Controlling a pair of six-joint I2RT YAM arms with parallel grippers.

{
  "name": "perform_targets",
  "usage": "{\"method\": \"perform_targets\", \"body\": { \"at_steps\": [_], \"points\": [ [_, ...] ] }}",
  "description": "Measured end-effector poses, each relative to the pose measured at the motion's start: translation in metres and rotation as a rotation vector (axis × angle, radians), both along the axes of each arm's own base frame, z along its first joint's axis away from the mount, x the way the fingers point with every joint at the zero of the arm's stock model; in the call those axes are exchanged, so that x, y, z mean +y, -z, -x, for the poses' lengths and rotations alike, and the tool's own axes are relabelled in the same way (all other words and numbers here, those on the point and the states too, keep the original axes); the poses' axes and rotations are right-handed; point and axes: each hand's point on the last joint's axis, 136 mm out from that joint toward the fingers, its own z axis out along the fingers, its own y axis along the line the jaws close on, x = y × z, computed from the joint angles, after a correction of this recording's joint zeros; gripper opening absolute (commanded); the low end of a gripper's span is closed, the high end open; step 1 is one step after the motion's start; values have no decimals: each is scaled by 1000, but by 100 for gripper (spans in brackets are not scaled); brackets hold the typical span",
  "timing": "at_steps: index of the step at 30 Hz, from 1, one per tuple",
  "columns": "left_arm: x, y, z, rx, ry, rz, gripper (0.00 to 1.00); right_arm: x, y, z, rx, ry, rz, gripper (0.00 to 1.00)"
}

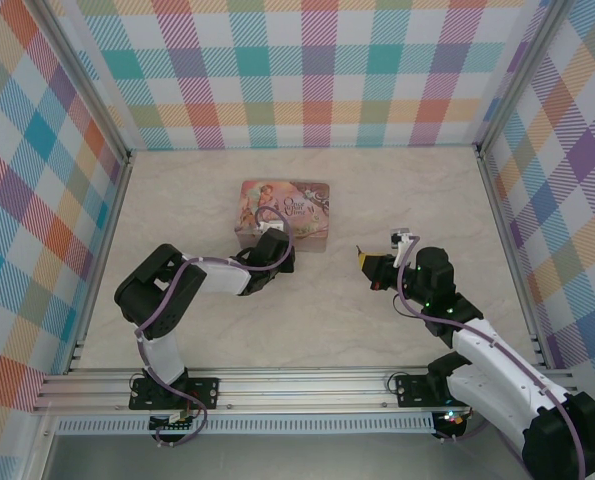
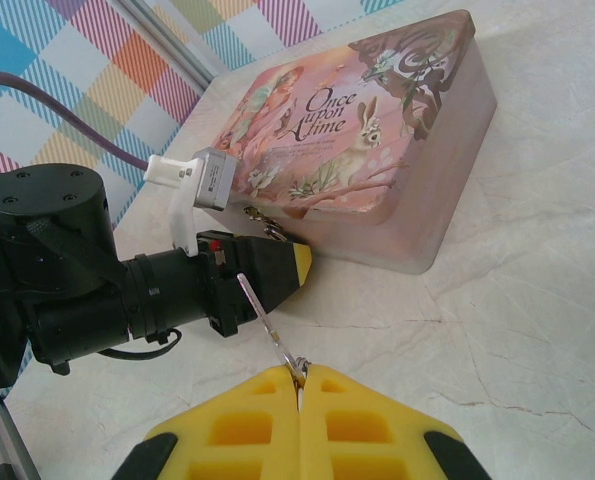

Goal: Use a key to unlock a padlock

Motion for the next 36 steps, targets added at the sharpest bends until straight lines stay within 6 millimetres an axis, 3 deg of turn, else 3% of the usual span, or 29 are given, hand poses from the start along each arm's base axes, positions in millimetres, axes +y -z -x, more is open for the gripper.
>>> {"method": "perform_targets", "body": {
  "at_steps": [15, 26, 36],
  "points": [
    [-4, -7, 6, 61, -11, 41, 23, 4, 17, 3, 34, -18, 24, 0],
    [-17, -27, 10, 156, -45, 147, 20, 25, 68, 13, 65, -106, 140, 0],
    [-23, -40, 18, 247, -95, 235, 14, 52, 98, 8, 40, -169, 205, 0]
  ]
}}
